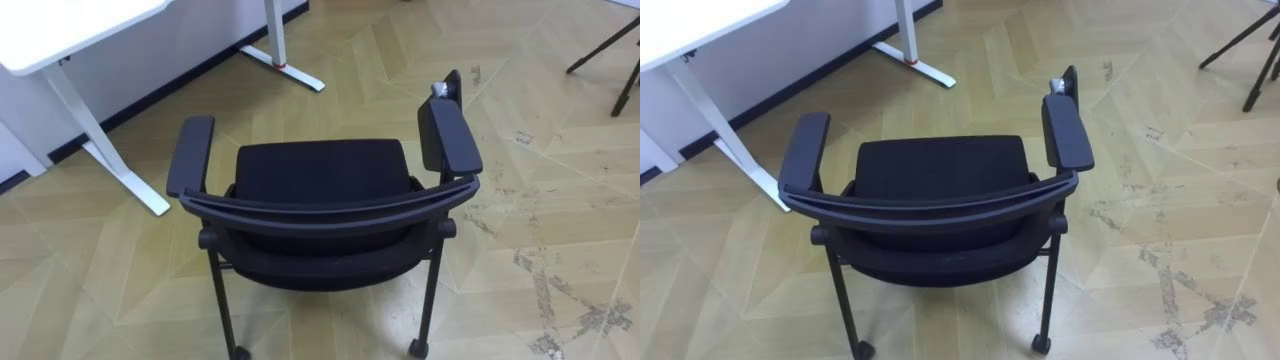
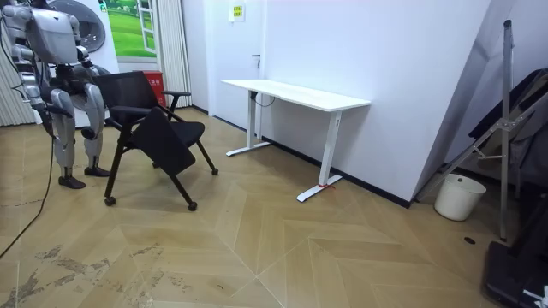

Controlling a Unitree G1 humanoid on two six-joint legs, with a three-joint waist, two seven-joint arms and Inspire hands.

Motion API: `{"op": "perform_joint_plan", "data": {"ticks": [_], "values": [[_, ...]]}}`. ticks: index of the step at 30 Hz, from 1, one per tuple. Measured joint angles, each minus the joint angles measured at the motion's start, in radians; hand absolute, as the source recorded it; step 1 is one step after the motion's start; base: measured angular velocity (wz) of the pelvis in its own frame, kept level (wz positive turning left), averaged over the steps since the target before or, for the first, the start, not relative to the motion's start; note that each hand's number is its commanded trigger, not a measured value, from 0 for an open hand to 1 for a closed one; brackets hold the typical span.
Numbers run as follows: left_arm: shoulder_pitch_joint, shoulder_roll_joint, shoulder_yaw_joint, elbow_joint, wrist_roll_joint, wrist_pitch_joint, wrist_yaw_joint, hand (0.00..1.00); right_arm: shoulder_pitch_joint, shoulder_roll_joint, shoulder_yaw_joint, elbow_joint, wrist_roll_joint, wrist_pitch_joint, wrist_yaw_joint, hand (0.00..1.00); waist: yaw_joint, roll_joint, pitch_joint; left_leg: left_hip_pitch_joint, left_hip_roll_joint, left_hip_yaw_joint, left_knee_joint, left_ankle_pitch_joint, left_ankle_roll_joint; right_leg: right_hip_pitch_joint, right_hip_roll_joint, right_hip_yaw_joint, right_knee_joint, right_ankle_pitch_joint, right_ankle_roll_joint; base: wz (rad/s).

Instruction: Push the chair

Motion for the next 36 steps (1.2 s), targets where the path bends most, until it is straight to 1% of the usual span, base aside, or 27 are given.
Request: {"op": "perform_joint_plan", "data": {"ticks": [1,5,7,11,13,15,16,20,21,22,26,28,29,30,32,33,34,35,36], "values": [[0.000,0.000,0.000,0.000,0.018,0.000,0.000,0.00,0.001,0.000,-0.001,0.000,-0.001,0.000,0.000,0.00,-0.001,-0.001,-0.0001,0.000,0.000,0.000,0.000,0.000,0.000,0.000,0.000,0.000,0.000,0.000,0.000,0.00],[0.004,0.000,0.000,0.000,0.034,0.000,0.003,0.00,0.000,0.001,-0.001,0.000,-0.009,-0.001,-0.013,0.00,-0.001,-0.004,-0.0004,0.000,0.000,0.001,0.001,0.000,0.000,0.001,0.000,-0.002,0.000,0.000,0.000,0.00],[0.009,0.000,0.000,-0.002,0.034,0.000,0.004,0.00,-0.005,0.002,-0.002,-0.001,-0.041,-0.001,-0.041,0.00,-0.001,-0.004,-0.0005,0.001,0.000,0.003,0.002,-0.003,0.002,0.001,0.000,0.002,0.000,0.000,0.000,-0.02],[0.008,0.000,-0.001,-0.012,0.036,0.000,0.005,0.00,-0.005,0.002,-0.006,-0.002,-0.038,-0.001,-0.098,0.00,-0.001,-0.003,0.0006,0.003,0.000,-0.002,0.009,-0.009,0.004,0.006,0.000,0.002,0.001,0.000,0.000,0.02],[0.010,0.000,-0.001,-0.012,0.035,0.000,0.006,0.00,-0.002,0.001,-0.029,-0.002,-0.039,-0.001,-0.124,0.00,-0.004,-0.001,0.0016,0.003,-0.001,-0.003,0.009,-0.011,0.005,0.007,-0.001,-0.002,0.001,0.000,0.000,0.00],[0.009,0.001,-0.001,-0.012,0.035,0.000,0.012,0.00,0.004,0.001,-0.031,-0.001,-0.037,-0.001,-0.134,0.00,-0.005,0.001,0.0026,0.002,-0.001,-0.004,0.008,-0.011,0.006,0.006,-0.001,-0.007,0.001,0.000,0.000,0.02],[0.009,0.001,0.000,-0.011,0.035,-0.001,0.013,0.00,0.005,0.001,-0.031,0.000,-0.038,-0.001,-0.139,0.00,-0.004,-0.001,0.0019,0.002,-0.002,-0.004,0.008,-0.011,0.006,0.006,-0.001,-0.006,0.001,0.000,0.000,0.00],[0.009,0.002,0.002,-0.010,0.034,-0.001,0.015,0.00,0.008,0.002,-0.058,0.003,-0.033,-0.001,-0.139,0.00,-0.004,0.003,0.0037,0.004,-0.002,-0.004,0.008,-0.011,0.006,0.006,-0.001,-0.001,0.000,0.000,0.000,0.00],[0.009,0.002,0.004,-0.010,0.033,-0.001,0.017,0.00,0.012,0.002,-0.060,0.000,-0.028,-0.001,-0.140,0.00,-0.002,0.003,0.0030,0.005,-0.002,-0.004,0.006,-0.011,0.006,0.006,-0.001,0.000,0.000,0.000,0.000,0.00],[0.011,0.001,0.011,-0.009,0.027,-0.001,0.019,0.00,0.010,0.002,-0.064,-0.002,-0.028,-0.001,-0.139,0.00,0.000,0.001,0.0014,0.008,-0.002,-0.004,0.004,-0.011,0.006,0.007,-0.001,-0.001,0.001,0.000,0.000,0.00],[0.020,-0.002,0.065,-0.008,-0.026,-0.001,0.022,0.00,0.011,0.001,-0.074,0.001,-0.009,-0.002,-0.148,0.00,0.000,0.002,0.0021,0.021,-0.001,0.000,0.000,-0.013,0.007,0.017,-0.002,-0.003,0.000,-0.001,0.002,-0.02],[0.026,-0.006,0.123,-0.008,-0.041,0.000,0.040,0.00,0.015,0.001,-0.096,0.000,-0.004,-0.001,-0.145,0.00,0.007,0.005,0.0033,0.030,-0.001,0.000,0.000,-0.018,0.007,0.022,-0.002,0.000,0.001,-0.003,0.005,-0.02],[0.026,-0.006,0.134,-0.008,-0.044,0.000,0.044,0.00,0.016,0.001,-0.098,0.000,-0.004,-0.001,-0.144,0.00,0.011,0.005,0.0035,0.033,-0.001,0.000,0.001,-0.020,0.008,0.022,-0.002,0.000,0.001,-0.004,0.006,-0.06],[0.028,-0.007,0.158,-0.008,-0.044,0.001,0.054,0.00,0.023,0.000,-0.101,0.000,-0.005,0.000,-0.139,0.00,0.023,0.006,0.0028,0.034,0.000,0.001,0.003,-0.027,0.007,0.024,-0.001,0.003,0.002,-0.006,0.009,-0.10],[0.028,-0.006,0.194,-0.020,-0.035,0.007,0.065,0.00,0.026,0.000,-0.115,0.001,-0.003,0.002,-0.131,0.00,0.025,0.006,0.0023,0.033,0.000,0.004,0.008,-0.032,0.007,0.024,-0.001,0.002,0.003,-0.007,0.011,-0.04],[0.027,0.002,0.210,-0.023,-0.025,0.018,0.079,0.00,0.027,-0.002,-0.125,0.001,0.000,0.003,-0.125,0.00,0.026,0.014,-0.0020,0.034,0.000,0.004,0.014,-0.032,0.007,0.025,-0.001,0.001,0.003,-0.007,0.011,0.06],[0.022,0.015,0.226,-0.024,-0.020,0.028,0.095,0.00,0.027,-0.005,-0.135,0.001,0.000,0.010,-0.125,0.00,0.025,0.013,-0.0016,0.034,0.000,0.003,0.015,-0.032,0.008,0.027,-0.001,0.002,0.003,-0.007,0.011,0.07],[0.020,0.022,0.235,-0.027,-0.016,0.033,0.105,0.00,0.026,-0.007,-0.140,0.001,-0.001,0.014,-0.125,0.00,0.025,0.016,-0.0031,0.034,0.000,0.001,0.016,-0.032,0.008,0.028,-0.001,0.002,0.002,-0.007,0.011,0.08],[0.018,0.037,0.244,-0.043,-0.012,0.039,0.125,0.00,0.026,-0.011,-0.147,0.001,-0.005,0.014,-0.125,0.00,0.026,0.018,-0.0029,0.034,-0.001,0.000,0.018,-0.033,0.008,0.030,-0.001,0.002,0.003,-0.007,0.011,0.05]]}}
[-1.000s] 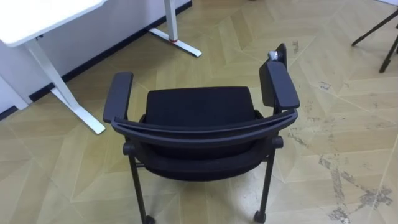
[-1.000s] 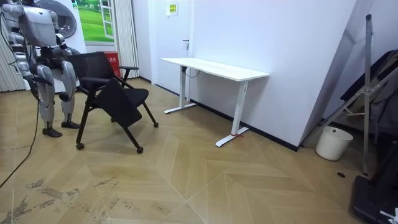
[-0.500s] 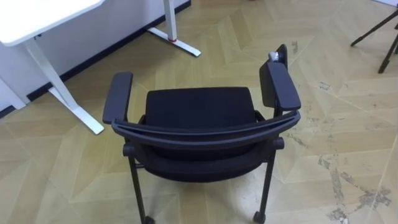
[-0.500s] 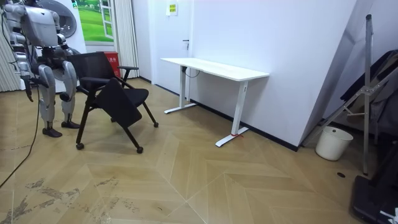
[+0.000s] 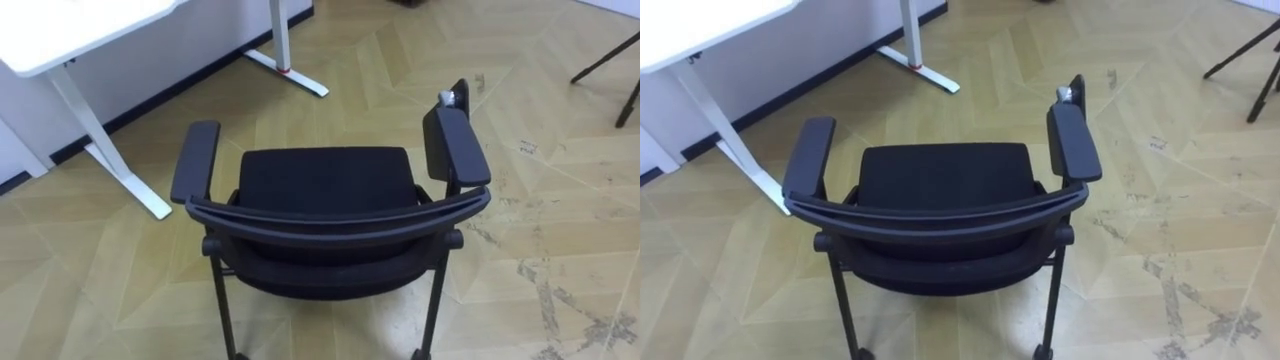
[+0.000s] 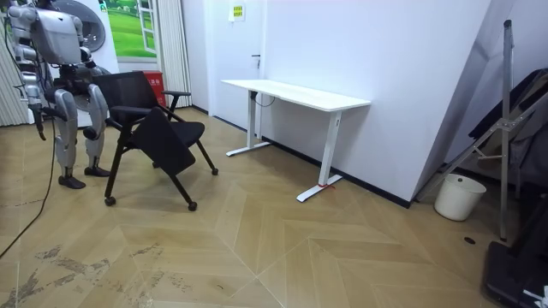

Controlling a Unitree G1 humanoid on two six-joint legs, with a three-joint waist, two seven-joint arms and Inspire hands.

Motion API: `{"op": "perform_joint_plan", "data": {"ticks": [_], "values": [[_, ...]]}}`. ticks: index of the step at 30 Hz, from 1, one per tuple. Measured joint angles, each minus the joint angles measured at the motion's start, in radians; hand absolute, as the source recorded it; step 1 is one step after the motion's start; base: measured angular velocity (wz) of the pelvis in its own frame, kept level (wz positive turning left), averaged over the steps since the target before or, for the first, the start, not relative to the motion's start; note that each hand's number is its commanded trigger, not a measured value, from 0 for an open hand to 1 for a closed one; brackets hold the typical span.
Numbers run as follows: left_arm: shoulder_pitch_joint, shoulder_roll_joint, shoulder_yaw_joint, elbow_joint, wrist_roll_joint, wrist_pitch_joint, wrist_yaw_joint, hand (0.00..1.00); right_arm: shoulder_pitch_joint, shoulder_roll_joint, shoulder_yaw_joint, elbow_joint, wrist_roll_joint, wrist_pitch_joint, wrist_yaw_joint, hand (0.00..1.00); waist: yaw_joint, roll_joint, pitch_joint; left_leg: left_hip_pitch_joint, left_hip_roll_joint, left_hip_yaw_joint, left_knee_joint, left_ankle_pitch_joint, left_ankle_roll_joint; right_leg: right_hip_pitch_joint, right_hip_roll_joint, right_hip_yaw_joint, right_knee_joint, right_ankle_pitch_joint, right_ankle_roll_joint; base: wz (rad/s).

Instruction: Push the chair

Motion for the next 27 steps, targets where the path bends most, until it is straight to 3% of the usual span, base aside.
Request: {"op": "perform_joint_plan", "data": {"ticks": [4,7,9,11,12,13,16,20,22,27], "values": [[-0.030,0.028,0.092,-0.058,0.107,0.008,0.058,0.00,-0.016,-0.026,-0.093,0.000,-0.045,0.000,0.008,0.00,0.001,0.027,0.0003,0.004,-0.001,0.000,0.000,-0.002,0.002,-0.001,-0.001,0.004,-0.001,0.000,0.000,0.01],[-0.069,0.065,0.110,-0.097,0.187,0.012,0.086,0.00,-0.021,-0.043,-0.111,0.000,-0.076,-0.001,0.008,0.00,0.001,0.039,-0.0001,0.001,-0.002,-0.006,0.001,-0.001,0.002,-0.002,0.000,0.007,0.000,0.000,0.000,0.02],[-0.113,0.105,0.109,-0.109,0.283,0.011,0.115,0.00,-0.021,-0.054,-0.110,0.002,-0.093,-0.002,0.007,0.00,0.000,0.045,0.0042,-0.002,-0.001,-0.006,-0.001,-0.002,0.002,-0.002,0.002,0.015,-0.002,0.000,0.000,0.00],[-0.128,0.116,0.106,-0.135,0.355,0.012,0.129,0.00,-0.024,-0.060,-0.111,0.000,-0.104,-0.003,0.008,0.00,-0.005,0.059,0.0045,-0.002,-0.001,-0.006,-0.002,-0.002,0.002,-0.002,0.003,0.017,-0.002,0.000,0.000,0.00],[-0.134,0.117,0.098,-0.168,0.400,0.018,0.130,0.00,-0.024,-0.062,-0.110,-0.001,-0.112,-0.003,0.008,0.00,-0.008,0.064,-0.0005,-0.005,-0.001,-0.006,-0.003,-0.002,0.002,-0.006,0.003,0.018,-0.002,0.000,0.000,0.00],[-0.142,0.120,0.081,-0.198,0.448,0.022,0.130,0.00,-0.023,-0.061,-0.109,0.000,-0.112,-0.002,0.009,0.00,-0.006,0.068,0.0016,-0.008,-0.001,-0.006,-0.003,-0.001,0.002,-0.008,0.002,0.018,-0.002,0.000,0.000,0.00],[-0.152,0.122,0.047,-0.306,0.564,0.041,0.122,0.00,-0.019,-0.060,-0.105,0.000,-0.112,-0.002,0.018,0.00,-0.010,0.075,-0.0016,-0.016,-0.002,-0.006,0.000,-0.001,0.002,-0.008,0.001,0.016,-0.003,0.000,0.000,0.03],[-0.160,0.122,0.008,-0.492,0.731,0.047,0.101,0.00,-0.025,-0.060,-0.106,0.000,-0.107,-0.012,0.022,0.00,-0.013,0.067,-0.0002,-0.024,-0.002,-0.004,0.011,-0.001,0.002,-0.008,0.000,0.009,-0.003,0.000,0.000,0.06],[-0.196,0.132,-0.028,-0.565,0.846,0.048,0.085,0.00,-0.029,-0.068,-0.107,0.001,-0.112,-0.026,0.036,0.00,-0.017,0.062,-0.0008,-0.034,-0.002,-0.008,0.015,-0.002,0.002,-0.014,0.000,0.003,-0.002,0.000,0.000,0.07],[-0.201,0.142,-0.105,-0.702,0.926,0.080,0.034,0.00,-0.044,-0.075,-0.105,0.002,-0.109,-0.025,0.051,0.00,-0.047,0.066,-0.0038,-0.044,-0.004,-0.017,0.017,-0.001,0.002,-0.023,-0.001,-0.001,-0.003,0.000,0.000,0.02]]}}
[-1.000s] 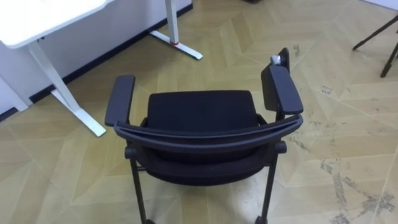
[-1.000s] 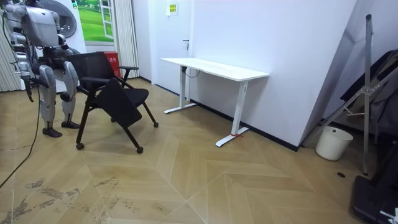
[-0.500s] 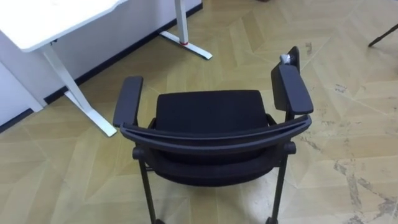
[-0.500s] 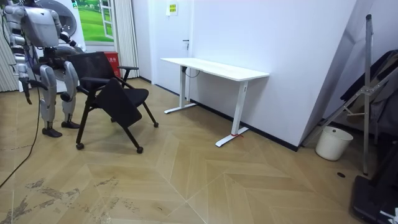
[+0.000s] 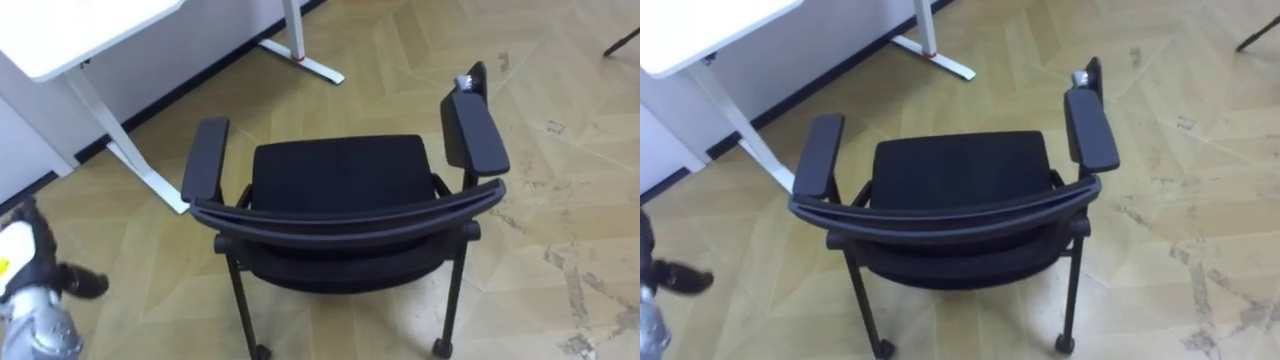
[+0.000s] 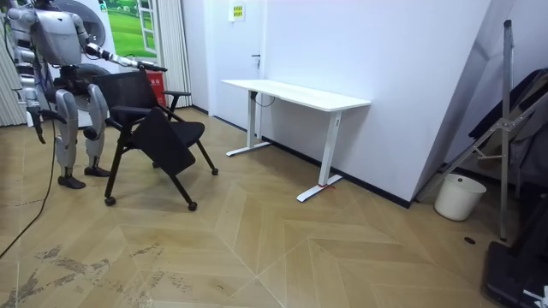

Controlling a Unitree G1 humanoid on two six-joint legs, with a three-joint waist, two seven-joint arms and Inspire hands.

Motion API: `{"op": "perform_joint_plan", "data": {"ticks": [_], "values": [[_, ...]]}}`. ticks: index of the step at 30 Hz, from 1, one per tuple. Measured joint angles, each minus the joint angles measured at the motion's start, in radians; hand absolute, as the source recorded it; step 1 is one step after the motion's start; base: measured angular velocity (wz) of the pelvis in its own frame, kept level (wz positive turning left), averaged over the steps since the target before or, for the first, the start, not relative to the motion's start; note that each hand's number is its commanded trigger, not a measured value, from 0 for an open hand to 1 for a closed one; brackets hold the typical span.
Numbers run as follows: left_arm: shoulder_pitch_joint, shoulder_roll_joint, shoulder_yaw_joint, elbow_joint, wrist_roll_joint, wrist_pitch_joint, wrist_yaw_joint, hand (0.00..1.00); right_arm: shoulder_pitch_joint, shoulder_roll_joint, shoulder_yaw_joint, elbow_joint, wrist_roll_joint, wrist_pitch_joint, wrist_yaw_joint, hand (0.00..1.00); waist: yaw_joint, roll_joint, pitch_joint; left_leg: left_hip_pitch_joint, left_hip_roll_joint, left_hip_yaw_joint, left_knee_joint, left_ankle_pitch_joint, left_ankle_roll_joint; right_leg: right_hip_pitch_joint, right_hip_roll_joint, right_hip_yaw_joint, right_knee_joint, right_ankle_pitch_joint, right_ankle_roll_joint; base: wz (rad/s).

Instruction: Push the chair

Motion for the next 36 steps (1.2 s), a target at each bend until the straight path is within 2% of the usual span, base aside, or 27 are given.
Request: {"op": "perform_joint_plan", "data": {"ticks": [4,8,10,11,13,17,21,22,24,30,33,36], "values": [[0.001,0.000,-0.069,-0.151,0.055,0.043,-0.097,0.00,0.004,0.005,0.029,0.003,0.011,0.009,-0.001,0.00,-0.018,0.003,-0.0009,-0.002,0.000,-0.006,0.005,0.000,0.000,-0.002,0.001,0.022,-0.001,0.000,0.000,0.03],[0.003,0.010,-0.151,-0.265,0.063,0.055,-0.206,0.00,-0.005,0.004,0.038,0.027,0.029,0.005,0.000,0.00,-0.027,0.006,-0.0017,-0.007,-0.001,-0.006,0.005,0.000,0.000,-0.002,0.001,0.022,-0.001,0.000,0.000,0.00],[0.002,0.041,-0.187,-0.293,0.059,0.058,-0.281,0.00,-0.016,0.003,0.042,0.030,0.037,0.006,0.001,0.00,-0.038,0.008,-0.0019,-0.008,0.000,-0.006,0.005,0.000,0.000,-0.003,0.001,0.021,0.000,0.000,0.000,0.00],[0.002,0.071,-0.208,-0.304,0.052,0.062,-0.330,0.00,-0.020,0.000,0.048,0.033,0.036,0.007,0.002,0.00,-0.045,0.009,-0.0026,-0.008,0.000,-0.005,0.006,0.000,0.000,-0.003,0.000,0.017,0.000,0.000,0.000,0.00],[0.002,0.109,-0.221,-0.346,0.053,0.087,-0.443,0.00,-0.027,-0.011,0.056,0.034,0.033,0.009,0.015,0.00,-0.054,0.015,-0.0015,-0.009,-0.001,-0.005,0.006,0.000,0.000,-0.005,-0.001,0.005,0.000,0.000,0.000,0.00],[0.009,0.156,-0.222,-0.437,0.062,0.136,-0.617,0.00,-0.025,-0.022,0.056,0.041,0.030,0.012,0.036,0.00,-0.065,0.019,0.0005,-0.014,-0.002,-0.008,0.017,0.000,0.000,-0.005,-0.002,0.001,0.001,0.000,0.000,0.04],[0.001,0.199,-0.236,-0.538,0.061,0.174,-0.766,0.00,-0.046,-0.040,0.056,0.056,0.031,0.010,0.044,0.00,-0.074,0.044,0.0127,-0.038,-0.005,-0.016,0.033,-0.002,0.003,-0.020,-0.003,0.001,0.002,0.000,0.000,0.07],[-0.005,0.202,-0.236,-0.575,0.060,0.191,-0.810,0.00,-0.054,-0.040,0.056,0.064,0.032,0.011,0.044,0.00,-0.073,0.048,0.0123,-0.045,-0.005,-0.019,0.036,-0.002,0.003,-0.025,-0.003,0.001,0.002,0.000,0.000,0.08],[-0.005,0.224,-0.239,-0.646,0.048,0.204,-0.866,0.00,-0.055,-0.037,0.057,0.072,0.033,0.011,0.044,0.00,-0.071,0.053,0.0122,-0.045,-0.005,-0.023,0.038,-0.002,0.003,-0.022,-0.002,0.002,0.001,0.000,0.000,0.08],[-0.012,0.280,-0.238,-0.779,0.000,0.212,-0.974,0.00,-0.053,-0.053,0.056,0.104,0.036,0.006,0.034,0.00,-0.064,0.068,0.0019,-0.038,-0.005,-0.021,0.038,-0.002,0.003,-0.016,-0.003,0.002,0.000,0.000,0.001,0.01],[-0.031,0.323,-0.238,-0.816,-0.006,0.221,-1.029,0.00,-0.054,-0.053,0.055,0.113,0.036,0.009,0.037,0.00,-0.061,0.067,0.0032,-0.036,-0.005,-0.021,0.038,-0.002,0.003,-0.013,-0.003,0.002,0.001,0.000,0.001,0.00],[-0.049,0.367,-0.236,-0.838,-0.005,0.232,-1.081,0.00,-0.045,-0.055,0.055,0.114,0.028,0.009,0.044,0.00,-0.053,0.072,0.0102,-0.042,-0.005,-0.020,0.039,-0.002,0.003,-0.015,-0.003,0.006,0.004,0.000,0.001,0.00]]}}
